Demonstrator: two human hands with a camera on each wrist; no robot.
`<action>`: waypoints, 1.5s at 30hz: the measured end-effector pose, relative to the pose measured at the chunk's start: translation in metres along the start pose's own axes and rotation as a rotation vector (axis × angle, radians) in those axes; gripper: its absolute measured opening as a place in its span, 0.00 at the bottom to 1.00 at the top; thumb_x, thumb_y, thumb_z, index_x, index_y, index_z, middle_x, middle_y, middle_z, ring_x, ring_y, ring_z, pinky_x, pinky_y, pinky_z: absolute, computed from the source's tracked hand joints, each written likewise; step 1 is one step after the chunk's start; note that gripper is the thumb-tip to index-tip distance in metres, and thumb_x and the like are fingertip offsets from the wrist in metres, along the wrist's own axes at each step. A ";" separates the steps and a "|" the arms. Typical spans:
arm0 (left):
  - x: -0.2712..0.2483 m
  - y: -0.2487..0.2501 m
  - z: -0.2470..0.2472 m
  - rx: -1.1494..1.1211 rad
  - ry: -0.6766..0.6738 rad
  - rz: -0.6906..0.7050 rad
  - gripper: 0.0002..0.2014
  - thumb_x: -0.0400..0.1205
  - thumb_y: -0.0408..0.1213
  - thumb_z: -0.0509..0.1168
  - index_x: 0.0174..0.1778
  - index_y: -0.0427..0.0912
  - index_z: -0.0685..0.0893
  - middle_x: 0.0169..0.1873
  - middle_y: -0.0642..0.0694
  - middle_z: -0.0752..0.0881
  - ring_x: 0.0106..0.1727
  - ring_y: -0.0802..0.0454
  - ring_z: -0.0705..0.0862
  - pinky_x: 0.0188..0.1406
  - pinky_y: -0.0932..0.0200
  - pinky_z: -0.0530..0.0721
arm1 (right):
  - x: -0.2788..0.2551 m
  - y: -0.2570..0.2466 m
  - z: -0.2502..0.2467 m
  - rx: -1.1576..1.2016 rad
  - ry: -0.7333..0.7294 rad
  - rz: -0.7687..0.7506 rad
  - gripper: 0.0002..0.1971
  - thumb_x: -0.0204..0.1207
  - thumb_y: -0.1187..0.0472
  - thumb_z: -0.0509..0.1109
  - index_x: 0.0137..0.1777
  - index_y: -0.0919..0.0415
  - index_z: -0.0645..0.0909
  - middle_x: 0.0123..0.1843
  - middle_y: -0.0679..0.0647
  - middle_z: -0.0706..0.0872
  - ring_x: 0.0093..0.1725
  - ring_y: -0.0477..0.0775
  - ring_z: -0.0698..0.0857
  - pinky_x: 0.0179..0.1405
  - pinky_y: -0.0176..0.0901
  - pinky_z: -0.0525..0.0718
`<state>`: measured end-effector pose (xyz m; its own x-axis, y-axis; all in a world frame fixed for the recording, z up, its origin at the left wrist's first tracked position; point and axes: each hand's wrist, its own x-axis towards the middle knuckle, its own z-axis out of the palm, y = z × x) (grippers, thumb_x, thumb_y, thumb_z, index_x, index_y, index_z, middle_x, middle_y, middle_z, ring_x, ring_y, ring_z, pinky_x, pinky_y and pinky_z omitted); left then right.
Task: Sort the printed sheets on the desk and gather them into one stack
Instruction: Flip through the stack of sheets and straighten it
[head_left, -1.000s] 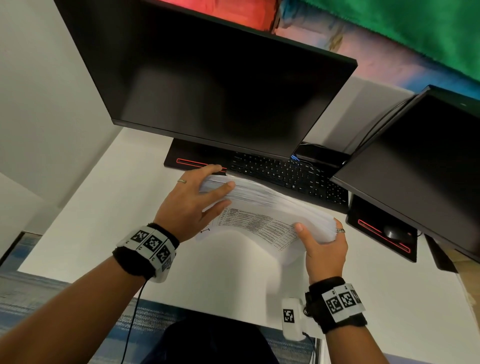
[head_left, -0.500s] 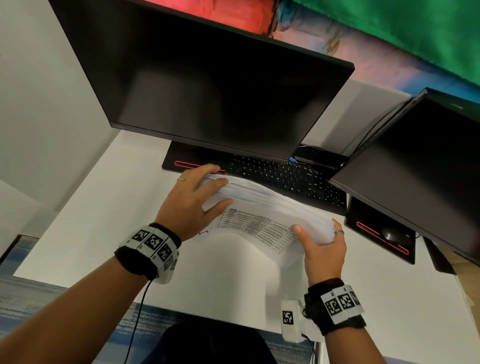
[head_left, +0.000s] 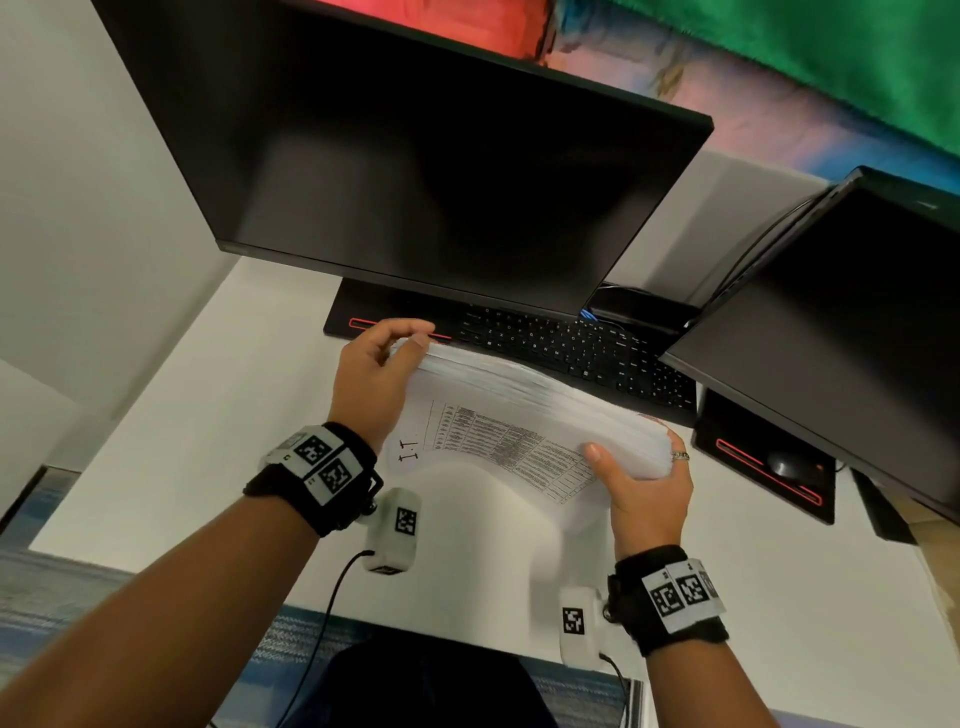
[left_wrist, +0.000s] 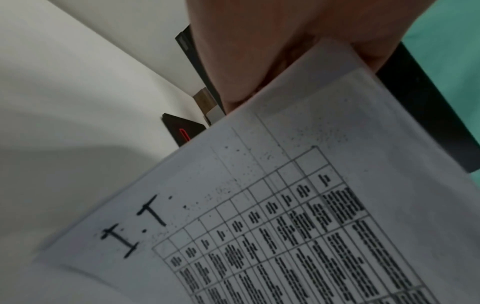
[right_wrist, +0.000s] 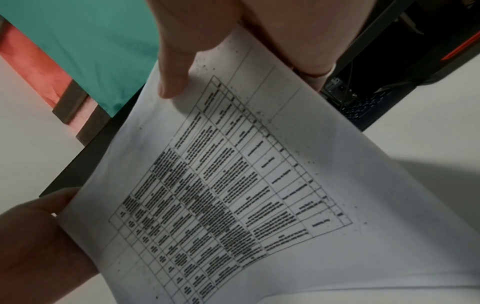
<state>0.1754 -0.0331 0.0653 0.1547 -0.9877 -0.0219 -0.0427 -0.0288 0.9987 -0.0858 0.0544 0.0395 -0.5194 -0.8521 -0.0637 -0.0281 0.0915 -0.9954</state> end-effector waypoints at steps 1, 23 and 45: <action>0.000 -0.001 0.000 -0.010 -0.003 -0.009 0.09 0.84 0.41 0.64 0.56 0.49 0.88 0.50 0.48 0.90 0.54 0.45 0.87 0.59 0.38 0.86 | 0.000 0.000 0.001 0.010 0.003 0.002 0.31 0.60 0.65 0.88 0.60 0.45 0.81 0.59 0.55 0.88 0.56 0.52 0.90 0.54 0.47 0.90; -0.014 -0.029 -0.013 0.259 -0.280 0.011 0.18 0.68 0.44 0.81 0.48 0.44 0.83 0.42 0.49 0.88 0.41 0.54 0.89 0.33 0.67 0.86 | 0.011 -0.015 -0.010 -0.013 -0.025 0.039 0.17 0.61 0.68 0.87 0.45 0.55 0.85 0.44 0.55 0.92 0.41 0.52 0.91 0.44 0.49 0.90; -0.011 0.050 -0.021 0.170 -0.065 0.221 0.65 0.56 0.55 0.85 0.84 0.54 0.51 0.80 0.48 0.66 0.79 0.49 0.70 0.77 0.38 0.72 | 0.024 -0.074 0.014 -0.030 -0.294 -0.140 0.15 0.67 0.72 0.82 0.53 0.59 0.89 0.49 0.54 0.95 0.49 0.55 0.94 0.48 0.50 0.92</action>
<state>0.1926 -0.0206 0.1165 0.0597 -0.9805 0.1872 -0.2342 0.1686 0.9575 -0.0843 0.0198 0.1107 -0.2404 -0.9693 0.0517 -0.1093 -0.0259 -0.9937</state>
